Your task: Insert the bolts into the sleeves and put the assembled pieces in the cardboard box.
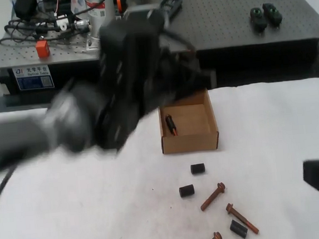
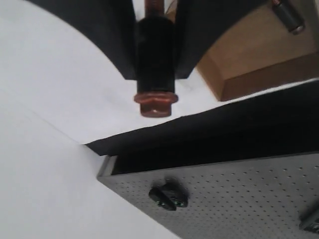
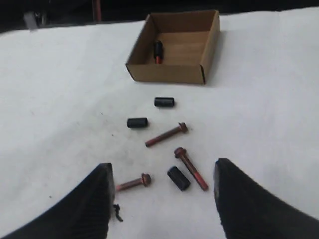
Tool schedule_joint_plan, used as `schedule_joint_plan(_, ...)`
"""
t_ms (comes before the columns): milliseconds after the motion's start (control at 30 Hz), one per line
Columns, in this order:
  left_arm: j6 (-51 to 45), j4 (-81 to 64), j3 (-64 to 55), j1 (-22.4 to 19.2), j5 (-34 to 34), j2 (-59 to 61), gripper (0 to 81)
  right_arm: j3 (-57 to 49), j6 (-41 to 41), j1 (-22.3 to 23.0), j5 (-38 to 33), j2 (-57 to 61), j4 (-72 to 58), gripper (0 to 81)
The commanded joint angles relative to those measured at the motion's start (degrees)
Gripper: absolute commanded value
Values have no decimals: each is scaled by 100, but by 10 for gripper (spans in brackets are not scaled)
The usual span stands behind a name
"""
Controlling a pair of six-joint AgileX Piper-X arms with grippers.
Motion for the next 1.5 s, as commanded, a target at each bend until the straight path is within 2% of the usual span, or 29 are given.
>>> schedule_joint_plan(0,-60,339,-308,55,-59,128,7,-17,90,-35,188,-23,568,440)
schedule_joint_plan(233,-78,2360,-3161,198,209,2176,7,-17,129,-35,420,-23,1061,440)
schedule_joint_plan(433,-361,2839,-4112,175,431,3073,16,-17,129,-35,417,-23,1137,440)
schedule_joint_plan(600,-560,2858,-4131,175,464,3284,167,-17,129,-35,417,-23,1137,440)
schedule_joint_plan(700,-565,2900,-4131,175,464,3296,223,-17,129,-35,395,-23,1134,440)
schedule_joint_plan(867,-565,3024,-4131,175,670,3231,225,-17,-100,-35,308,410,1109,440)
schedule_joint_plan(1000,-305,3668,-4131,175,844,2892,225,-17,-552,-35,-40,1282,704,440)
schedule_joint_plan(1067,-11,4081,-4131,175,570,2599,225,-41,-830,-35,-39,1920,384,440)
schedule_joint_plan(1200,624,4755,-4010,175,-553,1852,225,-158,-1262,-35,-13,3439,-177,440)
schedule_joint_plan(1300,770,4673,-3423,204,-709,1294,225,-509,-1608,-17,34,4639,-321,440)
schedule_joint_plan(1467,745,3962,-1638,236,-720,86,225,-1216,-1848,-17,311,6260,-538,440)
